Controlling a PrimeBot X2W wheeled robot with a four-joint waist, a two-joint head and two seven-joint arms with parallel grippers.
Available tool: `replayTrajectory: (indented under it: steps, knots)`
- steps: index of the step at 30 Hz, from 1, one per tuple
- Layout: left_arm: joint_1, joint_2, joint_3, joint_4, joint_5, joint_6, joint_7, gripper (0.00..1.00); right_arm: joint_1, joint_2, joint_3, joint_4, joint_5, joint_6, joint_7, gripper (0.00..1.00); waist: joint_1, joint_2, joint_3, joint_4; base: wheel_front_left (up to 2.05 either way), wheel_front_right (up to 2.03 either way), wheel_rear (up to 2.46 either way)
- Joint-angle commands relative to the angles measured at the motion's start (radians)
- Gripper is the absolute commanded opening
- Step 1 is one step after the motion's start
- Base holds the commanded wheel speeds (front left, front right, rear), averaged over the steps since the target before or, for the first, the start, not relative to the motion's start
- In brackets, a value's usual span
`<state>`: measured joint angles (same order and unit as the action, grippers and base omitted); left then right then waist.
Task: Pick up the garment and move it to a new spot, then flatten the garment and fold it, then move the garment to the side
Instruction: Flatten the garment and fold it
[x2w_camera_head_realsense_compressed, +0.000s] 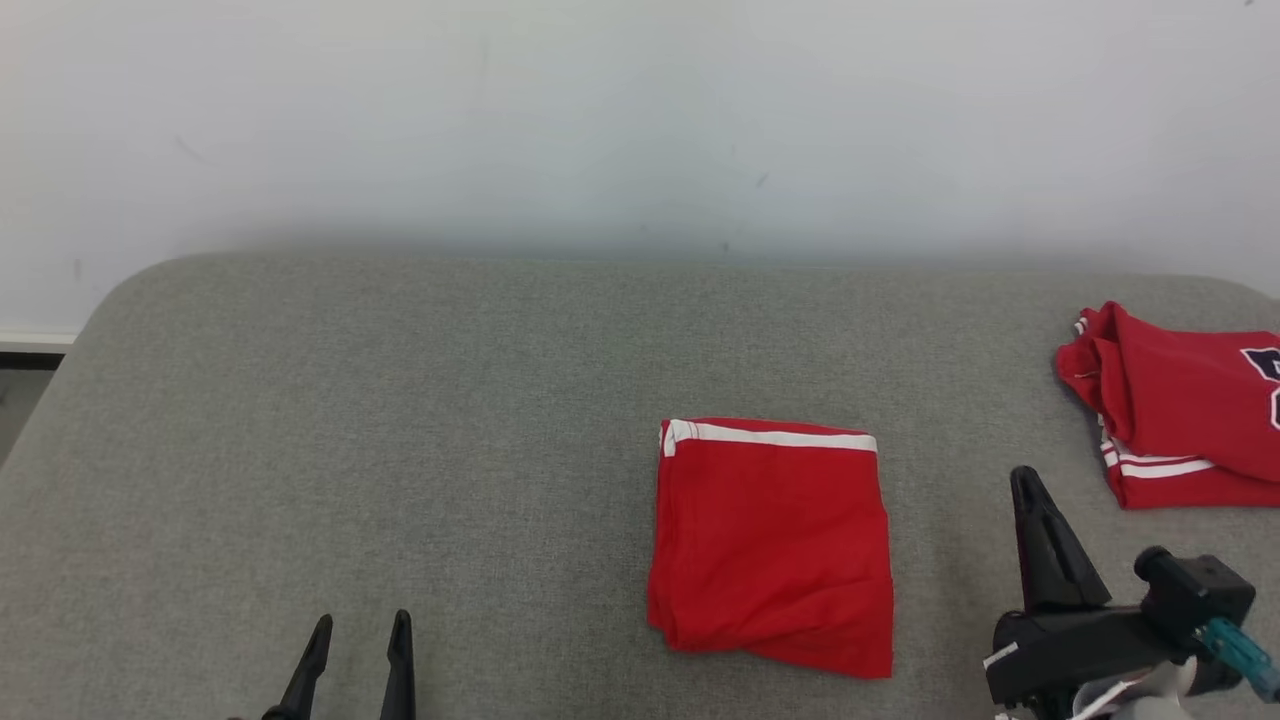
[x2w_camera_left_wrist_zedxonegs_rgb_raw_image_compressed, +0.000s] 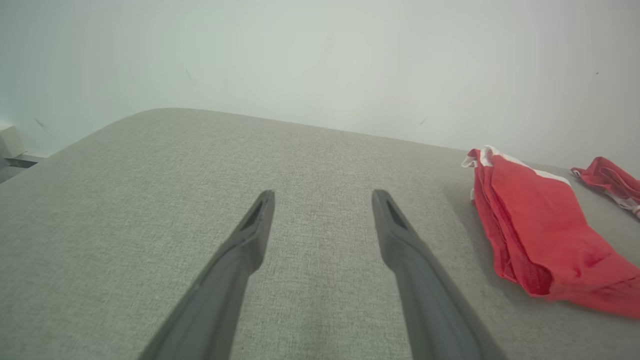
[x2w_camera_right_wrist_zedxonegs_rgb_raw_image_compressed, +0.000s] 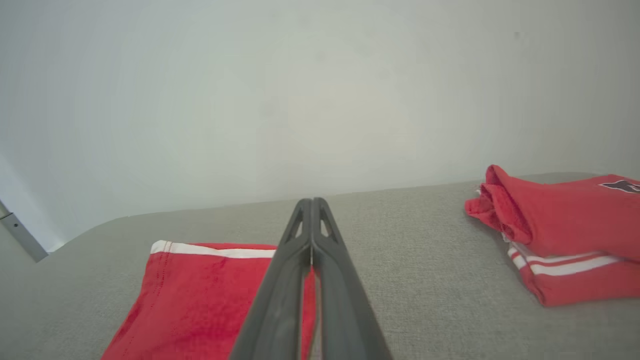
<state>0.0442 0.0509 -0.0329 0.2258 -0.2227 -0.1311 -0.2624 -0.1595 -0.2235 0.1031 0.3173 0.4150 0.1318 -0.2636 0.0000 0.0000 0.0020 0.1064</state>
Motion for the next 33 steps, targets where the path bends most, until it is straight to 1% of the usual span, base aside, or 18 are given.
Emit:
replayTrajectory:
  steps: [1, 5, 8, 13, 14, 15, 16, 19, 25, 33]
  knots:
    - [0.014, -0.001, 0.007, -0.006, 0.011, 0.001, -0.002, 1.0, 0.044, 0.026, -0.042, -0.027, -0.03, -0.003, -0.001, 0.0, 0.0, 0.0, -0.005, -0.022, 0.0, 0.0, 0.0]
    - [0.02, -0.001, 0.017, -0.016, 0.015, 0.001, -0.002, 1.0, 0.115, 0.075, -0.097, -0.064, -0.066, -0.002, -0.001, 0.0, 0.0, 0.0, -0.007, -0.044, 0.0, 0.0, 0.0]
    - [0.023, -0.001, 0.024, -0.022, 0.02, 0.001, -0.003, 1.0, 0.158, 0.097, -0.123, -0.083, -0.093, -0.003, -0.001, 0.0, 0.0, 0.0, -0.008, -0.052, 0.0, 0.0, 0.0]
    - [0.03, -0.001, 0.035, -0.037, 0.033, 0.001, -0.003, 1.0, 0.217, 0.123, -0.131, -0.102, -0.154, -0.003, -0.001, 0.0, 0.0, 0.0, -0.012, -0.06, 0.0, 0.0, 0.0]
    - [0.032, -0.001, 0.038, -0.039, 0.035, 0.001, -0.003, 1.0, 0.221, 0.126, -0.135, -0.106, -0.161, -0.003, -0.001, 0.16, 0.0, 0.0, -0.012, -0.061, 0.0, 0.0, 0.0]
    - [0.035, -0.001, 0.041, -0.04, 0.036, 0.001, -0.003, 1.0, 0.228, 0.131, -0.142, -0.108, -0.172, -0.003, -0.001, 0.76, 0.0, 0.0, -0.013, -0.062, 0.0, 0.0, 0.0]
    - [0.037, -0.001, 0.042, -0.042, 0.036, 0.001, -0.002, 1.0, 0.235, 0.136, -0.146, -0.112, -0.185, -0.003, -0.001, 1.0, 0.0, 0.0, -0.013, -0.062, 0.0, 0.0, 0.0]
    - [0.04, -0.001, 0.047, -0.046, 0.04, 0.001, -0.003, 1.0, 0.249, 0.149, -0.152, -0.119, -0.2, -0.003, -0.001, 1.0, 0.0, 0.0, -0.015, -0.063, 0.0, 0.0, 0.0]
    - [0.049, -0.001, 0.042, -0.056, 0.088, 0.001, -0.003, 1.0, 0.256, 0.168, -0.174, -0.11, -0.208, -0.002, -0.001, 1.0, 0.0, 0.0, -0.02, -0.058, 0.0, 0.0, 0.0]
    - [0.054, -0.001, 0.03, -0.064, 0.111, 0.001, -0.003, 1.0, 0.246, 0.173, -0.168, -0.102, -0.221, -0.003, -0.001, 1.0, 0.0, 0.0, -0.019, -0.048, 0.0, 0.0, 0.0]
